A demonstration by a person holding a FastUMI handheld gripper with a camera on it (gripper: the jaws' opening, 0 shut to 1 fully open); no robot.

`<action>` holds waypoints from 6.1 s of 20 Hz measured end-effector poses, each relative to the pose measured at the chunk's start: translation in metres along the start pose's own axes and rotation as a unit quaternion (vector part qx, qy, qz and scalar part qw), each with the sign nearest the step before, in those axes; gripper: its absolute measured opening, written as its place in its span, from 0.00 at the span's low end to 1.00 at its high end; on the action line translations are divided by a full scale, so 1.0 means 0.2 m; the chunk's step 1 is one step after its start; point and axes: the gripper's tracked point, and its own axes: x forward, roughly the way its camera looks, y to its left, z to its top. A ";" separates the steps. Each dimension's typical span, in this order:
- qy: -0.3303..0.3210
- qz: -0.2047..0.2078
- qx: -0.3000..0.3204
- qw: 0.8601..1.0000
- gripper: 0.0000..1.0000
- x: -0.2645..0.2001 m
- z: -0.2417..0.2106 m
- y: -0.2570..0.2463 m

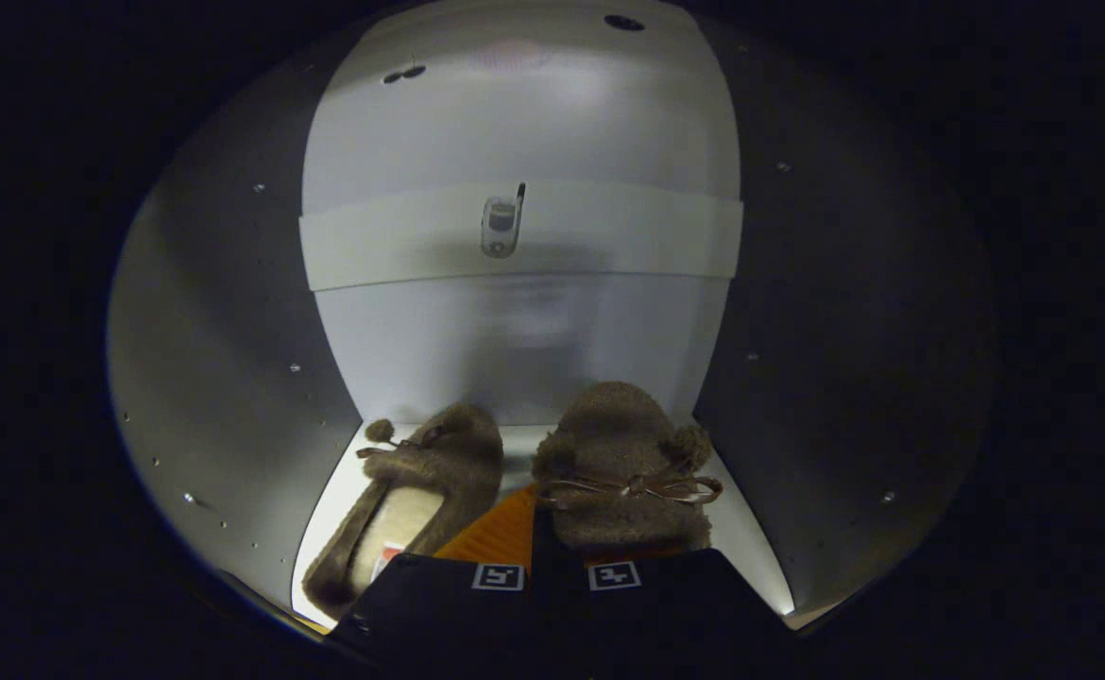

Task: Open the shoe cabinet door, grab the shoes and put them into the shoe cabinet, then close the shoe cabinet door.

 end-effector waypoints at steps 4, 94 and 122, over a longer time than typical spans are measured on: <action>0.030 -0.020 -0.009 0.999 0.11 0.16 -0.06 0.02; -0.216 -0.037 0.062 0.974 0.98 -2.54 -0.40 -1.17; -0.217 0.108 0.042 0.969 0.98 -2.25 -0.22 -0.12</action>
